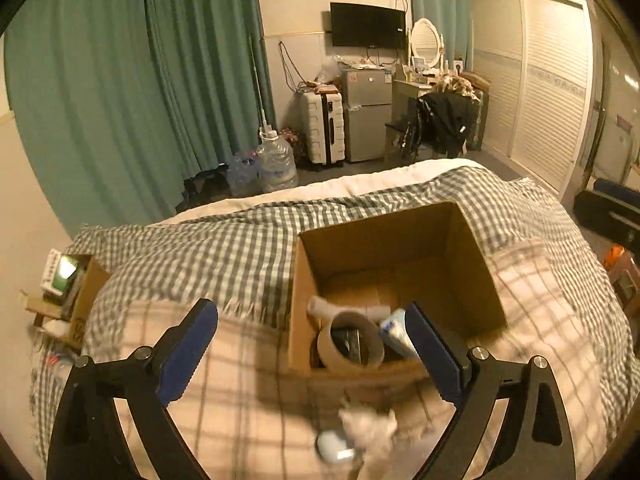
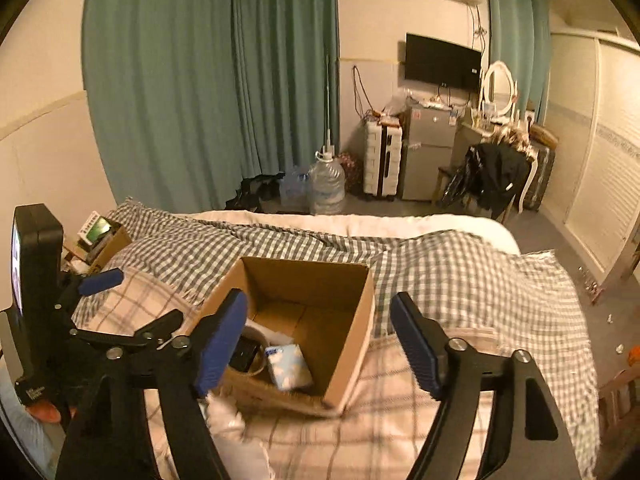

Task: Organize objects
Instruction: 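Carry the tissue pack and plush toy over the box and release them, then grasp the white sock with the right gripper while the left grasps the white cloth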

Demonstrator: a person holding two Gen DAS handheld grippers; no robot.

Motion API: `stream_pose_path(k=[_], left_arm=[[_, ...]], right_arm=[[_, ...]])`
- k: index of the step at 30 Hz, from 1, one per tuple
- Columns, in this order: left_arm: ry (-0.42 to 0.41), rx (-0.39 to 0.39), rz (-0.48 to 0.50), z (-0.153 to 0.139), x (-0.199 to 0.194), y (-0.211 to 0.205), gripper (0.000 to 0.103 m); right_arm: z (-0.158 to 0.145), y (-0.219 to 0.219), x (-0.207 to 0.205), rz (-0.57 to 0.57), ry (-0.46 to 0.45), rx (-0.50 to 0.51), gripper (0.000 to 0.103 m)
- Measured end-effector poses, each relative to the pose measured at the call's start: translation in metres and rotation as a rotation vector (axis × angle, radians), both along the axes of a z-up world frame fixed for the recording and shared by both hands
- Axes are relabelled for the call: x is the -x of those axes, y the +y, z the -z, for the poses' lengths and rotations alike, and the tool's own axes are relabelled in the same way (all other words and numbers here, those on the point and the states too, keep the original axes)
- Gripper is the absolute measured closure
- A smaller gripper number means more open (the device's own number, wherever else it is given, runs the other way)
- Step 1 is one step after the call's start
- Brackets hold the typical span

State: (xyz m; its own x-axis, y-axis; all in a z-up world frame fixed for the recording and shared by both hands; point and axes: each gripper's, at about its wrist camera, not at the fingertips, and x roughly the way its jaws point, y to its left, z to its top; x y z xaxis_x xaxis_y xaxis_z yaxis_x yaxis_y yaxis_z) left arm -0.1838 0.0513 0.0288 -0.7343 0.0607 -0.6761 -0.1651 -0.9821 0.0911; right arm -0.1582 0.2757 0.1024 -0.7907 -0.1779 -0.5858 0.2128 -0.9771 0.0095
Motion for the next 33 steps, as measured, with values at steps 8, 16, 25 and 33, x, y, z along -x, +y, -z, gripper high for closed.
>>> stream_pose_path(k=[8,16,25,33], left_arm=[[0.033,-0.017,-0.031,-0.016,-0.067,-0.027,0.0],[0.024,-0.104,-0.104,0.027,-0.108,-0.042,0.0],[-0.037,-0.017,-0.15,0.097,-0.107,-0.047,0.0],[-0.106,-0.061,-0.197,0.122,-0.1,-0.068,0.0]], right_arm=[[-0.02,-0.009,-0.08,-0.037,0.04,-0.021,0.007],[0.055,-0.024,-0.105,-0.057,-0.054,-0.005,0.005],[0.169,-0.055,-0.074,-0.129,-0.262,-0.027,0.006],[0.225,-0.081,-0.063,-0.198,-0.407,-0.118,0.014]])
